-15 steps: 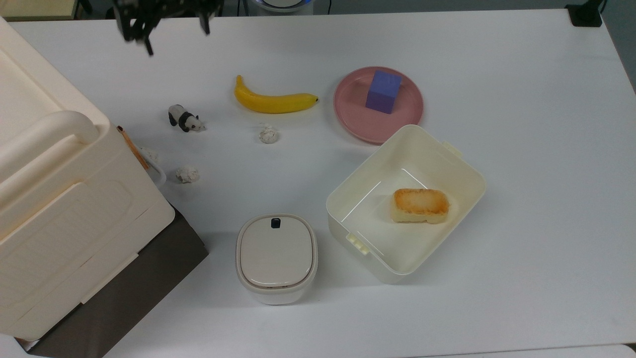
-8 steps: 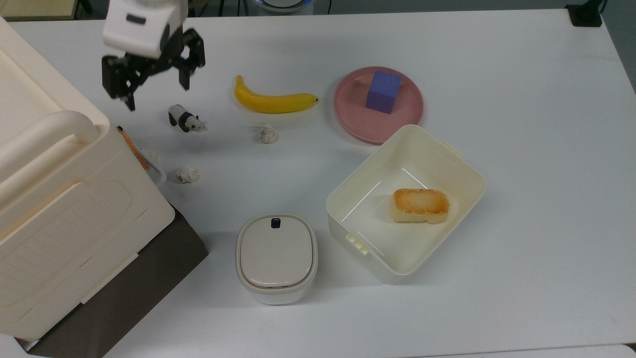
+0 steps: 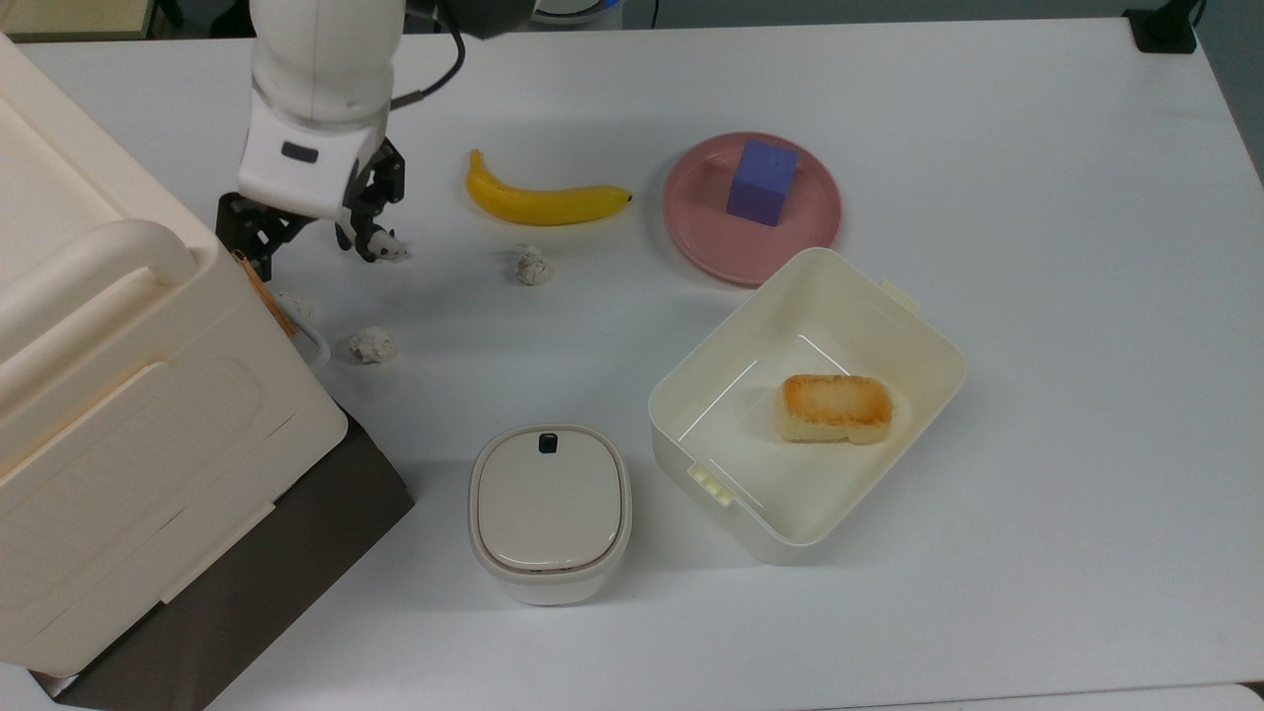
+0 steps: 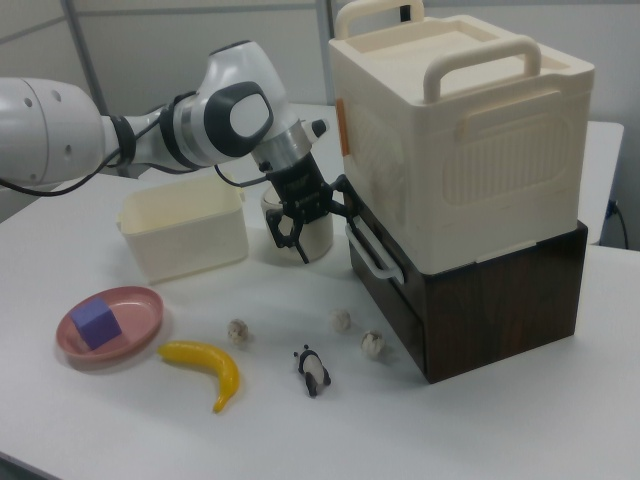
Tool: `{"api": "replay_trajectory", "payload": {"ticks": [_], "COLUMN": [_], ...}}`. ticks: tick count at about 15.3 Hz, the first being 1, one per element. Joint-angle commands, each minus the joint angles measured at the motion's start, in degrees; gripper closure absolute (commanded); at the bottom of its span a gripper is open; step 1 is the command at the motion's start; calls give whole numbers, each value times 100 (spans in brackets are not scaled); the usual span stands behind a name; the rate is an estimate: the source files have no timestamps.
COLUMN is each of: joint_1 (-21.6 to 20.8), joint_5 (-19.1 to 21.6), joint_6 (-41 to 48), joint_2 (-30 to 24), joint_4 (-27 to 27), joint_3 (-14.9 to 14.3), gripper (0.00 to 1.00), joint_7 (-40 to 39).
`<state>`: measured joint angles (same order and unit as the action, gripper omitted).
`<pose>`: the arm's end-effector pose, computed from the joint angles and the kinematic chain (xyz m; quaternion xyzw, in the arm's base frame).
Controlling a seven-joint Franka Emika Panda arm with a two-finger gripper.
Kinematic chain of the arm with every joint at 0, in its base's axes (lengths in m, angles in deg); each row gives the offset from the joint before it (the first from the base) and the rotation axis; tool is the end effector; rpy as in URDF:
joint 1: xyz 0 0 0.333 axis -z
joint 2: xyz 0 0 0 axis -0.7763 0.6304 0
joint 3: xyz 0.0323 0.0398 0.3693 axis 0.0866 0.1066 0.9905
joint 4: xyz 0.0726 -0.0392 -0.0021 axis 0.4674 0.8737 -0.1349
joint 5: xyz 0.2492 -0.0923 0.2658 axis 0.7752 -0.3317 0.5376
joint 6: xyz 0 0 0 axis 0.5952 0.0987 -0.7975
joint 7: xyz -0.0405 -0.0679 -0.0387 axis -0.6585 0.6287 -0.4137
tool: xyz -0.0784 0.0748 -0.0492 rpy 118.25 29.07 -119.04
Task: Slide open the drawer
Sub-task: 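Move the gripper down to the drawer's white handle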
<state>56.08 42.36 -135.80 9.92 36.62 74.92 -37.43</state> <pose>0.6551 -0.1251 0.5098 0.9270 0.3322 -0.0240 0.1728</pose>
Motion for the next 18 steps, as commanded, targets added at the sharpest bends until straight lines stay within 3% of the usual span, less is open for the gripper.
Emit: {"api": "replay_trajectory", "payload": {"ticks": [1, 14, 18], "joint_1": [3, -14, 3], "joint_5": [-197, -505, -461], "joint_6": [-413, -379, -55], "joint_2": [81, 328, 266], "joint_4": [1, 264, 283], "joint_3": [29, 38, 407], "gripper": [0, 0, 0], "joint_7": [357, 585, 1086]}}
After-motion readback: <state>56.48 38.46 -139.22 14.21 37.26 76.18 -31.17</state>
